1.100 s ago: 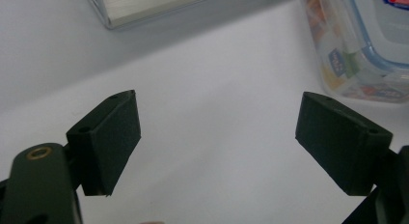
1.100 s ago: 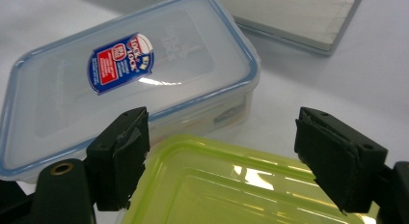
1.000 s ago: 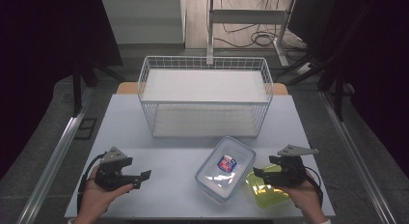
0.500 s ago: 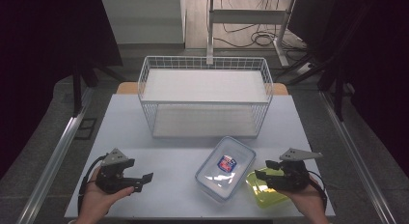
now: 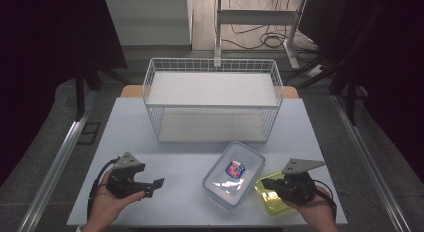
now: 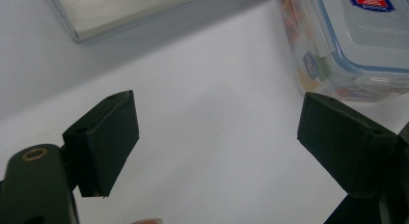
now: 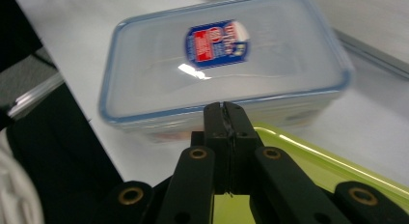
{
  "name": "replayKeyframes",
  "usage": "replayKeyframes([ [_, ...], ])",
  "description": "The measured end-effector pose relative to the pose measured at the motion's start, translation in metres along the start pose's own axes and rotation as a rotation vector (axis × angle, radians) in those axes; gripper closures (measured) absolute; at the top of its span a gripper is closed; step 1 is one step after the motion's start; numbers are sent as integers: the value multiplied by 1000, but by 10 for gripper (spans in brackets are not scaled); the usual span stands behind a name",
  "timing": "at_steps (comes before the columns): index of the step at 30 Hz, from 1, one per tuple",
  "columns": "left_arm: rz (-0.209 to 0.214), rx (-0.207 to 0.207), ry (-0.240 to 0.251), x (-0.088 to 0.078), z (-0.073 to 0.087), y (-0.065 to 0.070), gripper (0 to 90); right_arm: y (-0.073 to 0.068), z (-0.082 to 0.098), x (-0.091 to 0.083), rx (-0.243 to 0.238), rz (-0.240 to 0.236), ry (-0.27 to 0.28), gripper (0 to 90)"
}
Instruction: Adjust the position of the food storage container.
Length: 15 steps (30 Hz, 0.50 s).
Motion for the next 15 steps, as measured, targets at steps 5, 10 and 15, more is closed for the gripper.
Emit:
replayKeyframes([
  [5,4,1,-17,4,2,0,146,-19,-1,10,-66,-38,-56,893],
  [10,16,-4,-25,7,4,1,146,-37,2,20,-147,-71,-128,893],
  [15,12,-3,-29,8,4,1,147,-46,4,24,-182,-103,-175,893],
])
Point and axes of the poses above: each handheld gripper's, and its own axes: x roughly forward along the jaws, z roughly out of its underside, y roughly to its right, the point moved 2 cm from there along x, roughly forward along the jaws, and after that the axes turned 11 degrees about z, right-handed, at the moved point
